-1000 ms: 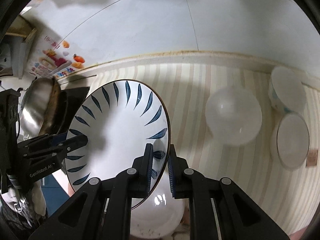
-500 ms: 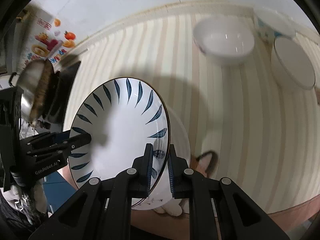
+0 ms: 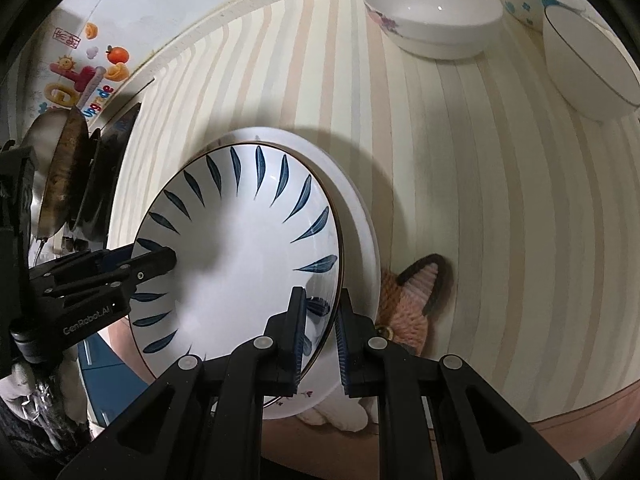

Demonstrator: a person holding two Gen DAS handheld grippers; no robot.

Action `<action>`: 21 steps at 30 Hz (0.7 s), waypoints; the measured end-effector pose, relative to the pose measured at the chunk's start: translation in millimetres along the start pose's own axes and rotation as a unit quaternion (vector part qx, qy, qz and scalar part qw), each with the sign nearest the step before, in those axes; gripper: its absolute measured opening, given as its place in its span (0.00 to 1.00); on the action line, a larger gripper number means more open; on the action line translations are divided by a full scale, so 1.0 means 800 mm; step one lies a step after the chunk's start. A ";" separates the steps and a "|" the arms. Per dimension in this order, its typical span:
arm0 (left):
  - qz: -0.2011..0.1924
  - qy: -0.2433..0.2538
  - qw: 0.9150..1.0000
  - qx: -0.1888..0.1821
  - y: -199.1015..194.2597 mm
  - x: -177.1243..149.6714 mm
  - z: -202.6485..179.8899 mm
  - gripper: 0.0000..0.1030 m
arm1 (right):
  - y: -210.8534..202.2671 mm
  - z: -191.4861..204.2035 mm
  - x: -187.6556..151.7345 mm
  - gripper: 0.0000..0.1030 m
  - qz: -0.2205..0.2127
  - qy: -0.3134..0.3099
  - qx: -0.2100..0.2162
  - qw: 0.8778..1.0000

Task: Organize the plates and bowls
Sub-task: 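Lower the blue-striped plate onto the plate stack and open both grippers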

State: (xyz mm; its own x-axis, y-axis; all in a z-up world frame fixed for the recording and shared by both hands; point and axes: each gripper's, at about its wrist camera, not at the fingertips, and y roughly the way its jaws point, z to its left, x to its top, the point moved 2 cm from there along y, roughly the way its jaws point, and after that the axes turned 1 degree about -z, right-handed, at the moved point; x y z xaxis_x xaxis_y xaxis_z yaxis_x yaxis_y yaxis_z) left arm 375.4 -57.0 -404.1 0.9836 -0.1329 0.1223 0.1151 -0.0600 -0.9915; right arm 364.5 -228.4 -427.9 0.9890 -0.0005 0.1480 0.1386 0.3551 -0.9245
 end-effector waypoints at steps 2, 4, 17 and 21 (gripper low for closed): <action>0.000 0.000 1.000 -0.001 0.002 -0.002 0.002 0.31 | 0.002 -0.001 0.002 0.15 -0.001 0.003 -0.001 1.000; 0.001 -0.001 1.000 -0.004 0.003 -0.002 0.001 0.31 | 0.002 -0.001 0.001 0.15 -0.003 0.007 -0.001 1.000; 0.001 -0.013 1.000 -0.024 -0.004 0.003 0.023 0.30 | -0.009 -0.005 -0.006 0.21 -0.001 0.039 0.003 0.999; -0.002 -0.017 1.000 -0.024 -0.009 -0.003 0.025 0.30 | -0.014 -0.004 -0.006 0.22 -0.002 0.041 -0.002 0.999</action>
State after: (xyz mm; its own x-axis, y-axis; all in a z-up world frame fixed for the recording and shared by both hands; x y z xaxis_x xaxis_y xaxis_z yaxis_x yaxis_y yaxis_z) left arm 375.3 -36.8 -398.4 0.9874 -0.0997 0.1230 0.1122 -0.1078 -0.9878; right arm 358.1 -235.5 -419.7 0.9893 -0.0794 0.1227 0.1429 0.3505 -0.9256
